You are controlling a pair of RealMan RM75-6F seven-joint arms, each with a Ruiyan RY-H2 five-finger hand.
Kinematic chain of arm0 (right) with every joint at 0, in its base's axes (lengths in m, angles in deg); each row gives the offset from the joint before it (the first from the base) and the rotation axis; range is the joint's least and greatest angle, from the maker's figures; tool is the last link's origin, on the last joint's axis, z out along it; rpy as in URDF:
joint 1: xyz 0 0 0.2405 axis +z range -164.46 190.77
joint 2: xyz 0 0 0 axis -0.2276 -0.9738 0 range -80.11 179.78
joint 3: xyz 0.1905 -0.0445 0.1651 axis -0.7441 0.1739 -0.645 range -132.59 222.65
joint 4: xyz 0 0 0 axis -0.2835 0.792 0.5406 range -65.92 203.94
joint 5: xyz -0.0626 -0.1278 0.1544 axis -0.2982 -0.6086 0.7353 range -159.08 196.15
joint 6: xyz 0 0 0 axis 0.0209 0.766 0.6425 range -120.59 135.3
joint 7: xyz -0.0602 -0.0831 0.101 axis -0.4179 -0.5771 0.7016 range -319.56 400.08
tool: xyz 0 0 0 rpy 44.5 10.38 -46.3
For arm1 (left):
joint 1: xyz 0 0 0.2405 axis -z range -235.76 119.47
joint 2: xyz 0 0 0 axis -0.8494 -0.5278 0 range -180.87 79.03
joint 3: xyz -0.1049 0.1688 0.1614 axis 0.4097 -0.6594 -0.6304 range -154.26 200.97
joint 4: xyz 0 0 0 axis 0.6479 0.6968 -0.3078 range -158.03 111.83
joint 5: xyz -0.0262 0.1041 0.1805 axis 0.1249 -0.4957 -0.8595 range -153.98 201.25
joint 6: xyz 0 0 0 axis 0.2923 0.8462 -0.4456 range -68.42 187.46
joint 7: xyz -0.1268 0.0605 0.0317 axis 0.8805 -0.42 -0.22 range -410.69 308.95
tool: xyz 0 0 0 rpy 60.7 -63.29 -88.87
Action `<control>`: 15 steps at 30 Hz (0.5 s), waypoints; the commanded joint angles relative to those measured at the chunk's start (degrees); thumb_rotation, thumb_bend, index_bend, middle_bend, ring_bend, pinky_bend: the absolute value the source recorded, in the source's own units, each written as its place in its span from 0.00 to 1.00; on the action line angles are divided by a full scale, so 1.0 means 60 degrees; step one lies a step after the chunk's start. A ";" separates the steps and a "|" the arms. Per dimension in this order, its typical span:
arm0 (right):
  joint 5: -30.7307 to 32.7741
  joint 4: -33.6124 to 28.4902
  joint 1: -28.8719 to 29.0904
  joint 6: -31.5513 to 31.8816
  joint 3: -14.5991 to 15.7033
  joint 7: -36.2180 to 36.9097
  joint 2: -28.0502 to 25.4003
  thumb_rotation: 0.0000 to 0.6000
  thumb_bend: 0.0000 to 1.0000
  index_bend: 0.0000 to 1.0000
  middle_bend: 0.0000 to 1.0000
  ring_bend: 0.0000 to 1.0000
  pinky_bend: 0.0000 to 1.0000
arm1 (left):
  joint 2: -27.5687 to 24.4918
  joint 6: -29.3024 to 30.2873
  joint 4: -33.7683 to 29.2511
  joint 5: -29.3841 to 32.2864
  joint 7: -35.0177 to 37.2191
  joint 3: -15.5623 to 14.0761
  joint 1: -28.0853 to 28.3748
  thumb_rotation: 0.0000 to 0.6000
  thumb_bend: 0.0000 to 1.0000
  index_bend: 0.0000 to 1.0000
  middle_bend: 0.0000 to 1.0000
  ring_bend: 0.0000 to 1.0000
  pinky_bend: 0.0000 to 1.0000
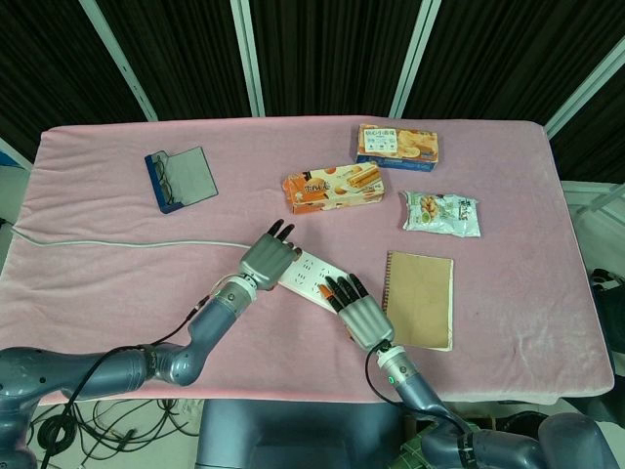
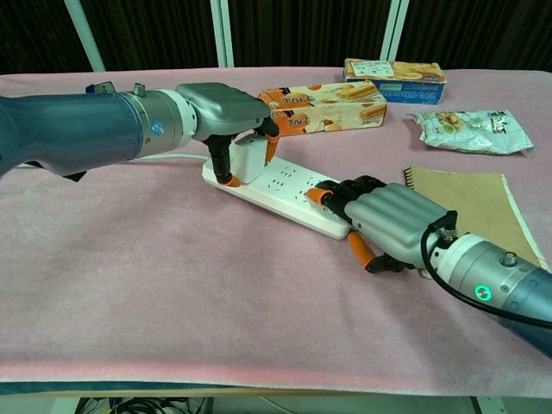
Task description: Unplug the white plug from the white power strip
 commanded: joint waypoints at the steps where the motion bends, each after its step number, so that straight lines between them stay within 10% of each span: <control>1: -0.0003 -0.0014 0.0013 -0.0038 0.0030 -0.0002 -0.0025 1.00 0.75 0.00 0.00 0.06 0.05 | 0.0025 0.0202 0.0030 -0.0181 0.0044 -0.0091 0.0025 1.00 0.59 0.49 0.41 0.00 0.00; 15: -0.0177 -0.0073 0.0099 -0.0180 0.0249 -0.0120 -0.0041 1.00 0.75 0.05 0.02 0.08 0.06 | 0.0302 0.0655 0.0546 -0.1216 0.0391 -0.0749 -0.0092 1.00 0.59 0.49 0.41 0.00 0.00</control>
